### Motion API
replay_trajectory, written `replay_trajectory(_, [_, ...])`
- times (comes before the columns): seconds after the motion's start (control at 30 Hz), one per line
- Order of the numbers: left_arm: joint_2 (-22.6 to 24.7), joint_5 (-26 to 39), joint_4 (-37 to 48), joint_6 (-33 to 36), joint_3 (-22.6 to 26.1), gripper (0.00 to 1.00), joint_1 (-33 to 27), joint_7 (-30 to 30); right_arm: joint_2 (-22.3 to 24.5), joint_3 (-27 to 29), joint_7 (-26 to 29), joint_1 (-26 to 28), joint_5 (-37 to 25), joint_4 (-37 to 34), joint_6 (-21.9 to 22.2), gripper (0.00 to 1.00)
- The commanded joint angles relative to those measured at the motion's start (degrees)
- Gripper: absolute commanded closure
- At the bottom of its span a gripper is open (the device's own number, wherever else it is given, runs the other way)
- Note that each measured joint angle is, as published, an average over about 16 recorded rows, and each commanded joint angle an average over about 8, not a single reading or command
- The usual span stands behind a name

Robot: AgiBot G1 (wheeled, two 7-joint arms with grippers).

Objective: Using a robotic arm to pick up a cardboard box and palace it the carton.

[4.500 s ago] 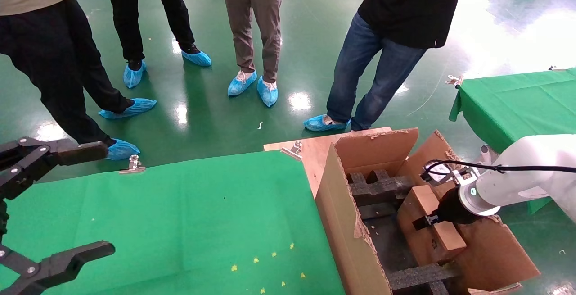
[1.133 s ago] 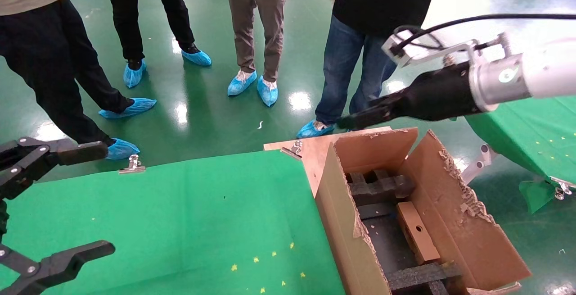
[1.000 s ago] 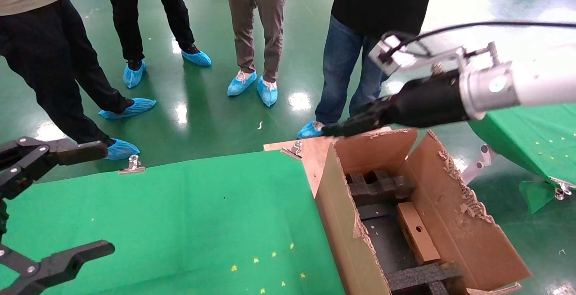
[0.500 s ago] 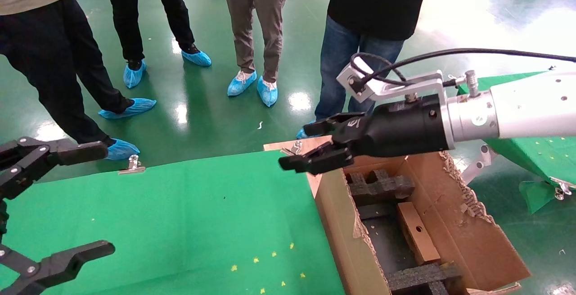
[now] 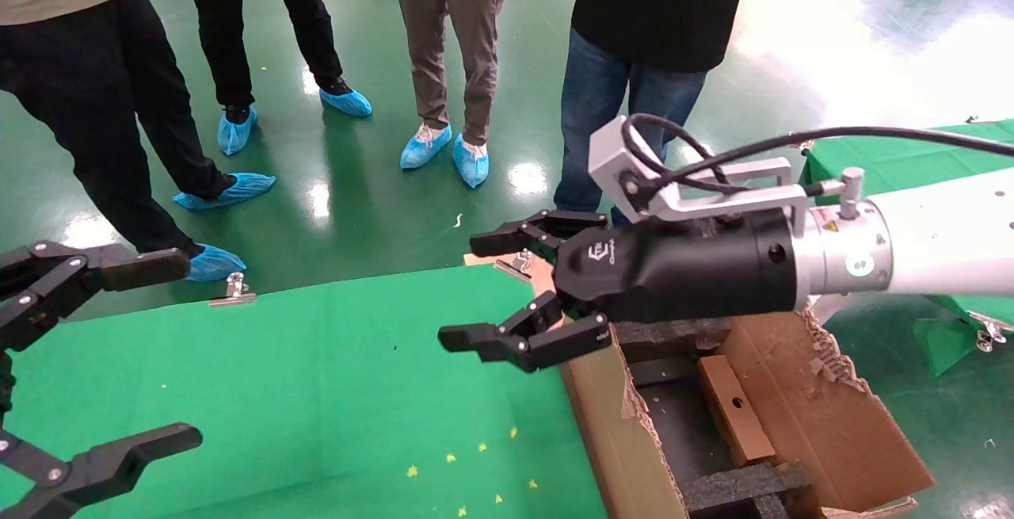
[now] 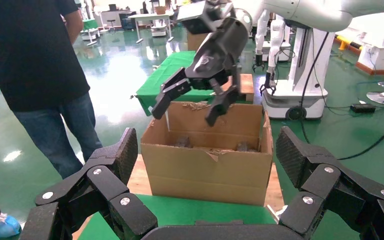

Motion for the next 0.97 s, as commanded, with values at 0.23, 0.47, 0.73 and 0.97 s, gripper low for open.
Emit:
replay_trajectory(0.23, [0.00, 0.00, 0.00, 0.00, 0.00, 0.00, 0.00, 0.00, -0.19, 8.25, -7.21, -7.25, 4.74, 2.68, -2.73, 0.00])
replay_trajectory(0.47, [0.00, -0.01, 0.00, 0.00, 0.01, 0.00, 0.00, 0.00, -0.37, 15.52, -13.57, -13.64, 8.92, 5.05, -5.13, 0.00])
replay_trajectory(0.73, [-0.01, -0.02, 0.01, -0.02, 0.01, 0.00, 0.01, 0.01, -0.47, 20.70, -17.60, -18.07, 11.84, 6.68, -6.83, 0.00])
replay_trajectory(0.97, [-0.01, -0.04, 0.01, -0.02, 0.01, 0.00, 0.01, 0.01, -0.48, 20.67, -17.44, -18.07, 11.96, 6.68, -6.89, 0.00])
